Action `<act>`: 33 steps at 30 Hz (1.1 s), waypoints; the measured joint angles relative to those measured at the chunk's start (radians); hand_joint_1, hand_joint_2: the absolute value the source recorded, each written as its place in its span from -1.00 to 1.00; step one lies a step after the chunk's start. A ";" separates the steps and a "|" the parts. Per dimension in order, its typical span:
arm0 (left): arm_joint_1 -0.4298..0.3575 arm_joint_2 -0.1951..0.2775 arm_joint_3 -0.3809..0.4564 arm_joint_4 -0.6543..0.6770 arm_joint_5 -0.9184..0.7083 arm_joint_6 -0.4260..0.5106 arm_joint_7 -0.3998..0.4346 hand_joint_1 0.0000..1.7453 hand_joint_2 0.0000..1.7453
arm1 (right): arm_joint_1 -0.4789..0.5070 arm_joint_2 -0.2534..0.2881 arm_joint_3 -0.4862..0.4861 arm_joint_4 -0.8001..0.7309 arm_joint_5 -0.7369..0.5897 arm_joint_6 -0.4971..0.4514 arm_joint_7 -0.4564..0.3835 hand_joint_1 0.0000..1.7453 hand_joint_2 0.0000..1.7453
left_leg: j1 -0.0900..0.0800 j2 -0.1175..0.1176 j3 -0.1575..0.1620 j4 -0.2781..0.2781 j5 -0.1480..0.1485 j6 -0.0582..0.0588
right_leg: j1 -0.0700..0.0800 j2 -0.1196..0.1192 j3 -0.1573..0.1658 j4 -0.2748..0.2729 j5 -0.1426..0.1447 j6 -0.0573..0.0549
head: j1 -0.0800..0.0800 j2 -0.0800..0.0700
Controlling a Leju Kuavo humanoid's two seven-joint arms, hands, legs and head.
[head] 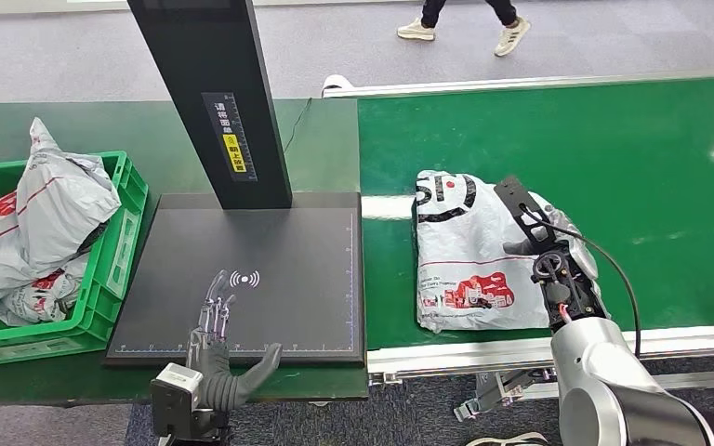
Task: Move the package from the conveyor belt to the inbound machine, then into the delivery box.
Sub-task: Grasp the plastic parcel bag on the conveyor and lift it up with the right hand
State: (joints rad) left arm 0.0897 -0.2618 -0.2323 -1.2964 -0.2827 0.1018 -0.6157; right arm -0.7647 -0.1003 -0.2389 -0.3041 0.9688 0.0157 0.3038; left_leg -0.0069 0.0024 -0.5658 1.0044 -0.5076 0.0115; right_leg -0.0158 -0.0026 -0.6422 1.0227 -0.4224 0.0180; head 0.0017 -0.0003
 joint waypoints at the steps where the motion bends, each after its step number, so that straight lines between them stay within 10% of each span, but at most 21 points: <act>1: -0.004 0.000 0.000 0.005 0.000 0.000 0.000 -1.00 1.00 | 0.000 0.001 0.000 0.003 0.004 0.013 0.000 -1.00 1.00 | 0.000 0.000 0.000 0.000 0.000 0.000 | 0.000 0.000 0.000 0.000 0.000 0.000 | 0.000 0.000; 19: -0.059 0.002 0.000 0.078 0.010 -0.015 -0.009 -1.00 1.00 | 0.016 0.036 0.007 0.041 0.155 0.245 0.012 -1.00 1.00 | 0.000 0.000 0.000 0.000 0.000 0.000 | 0.000 0.000 0.000 0.000 0.000 0.000 | 0.000 0.000; 23: -0.063 0.002 0.000 0.087 0.010 -0.015 -0.009 -1.00 1.00 | 0.016 0.039 0.015 0.045 0.180 0.261 0.024 0.94 1.00 | 0.000 0.000 0.000 0.000 0.000 0.000 | 0.000 0.000 0.000 0.000 0.000 0.000 | 0.000 0.000; 33: -0.066 0.002 0.001 0.095 0.010 -0.017 -0.009 -1.00 1.00 | 0.015 0.044 0.029 0.047 0.196 0.256 0.026 1.00 1.00 | 0.000 0.000 0.000 0.000 0.000 0.000 | 0.000 0.000 0.000 0.000 0.000 0.000 | 0.000 0.000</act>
State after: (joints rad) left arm 0.0234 -0.2602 -0.2313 -1.2011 -0.2724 0.0849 -0.6245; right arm -0.7493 -0.0563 -0.2094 -0.2575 1.1649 0.2719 0.3297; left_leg -0.0069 0.0020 -0.5656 1.0044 -0.5076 0.0115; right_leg -0.0158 -0.0026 -0.6421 1.0227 -0.4224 0.0180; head 0.0016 -0.0003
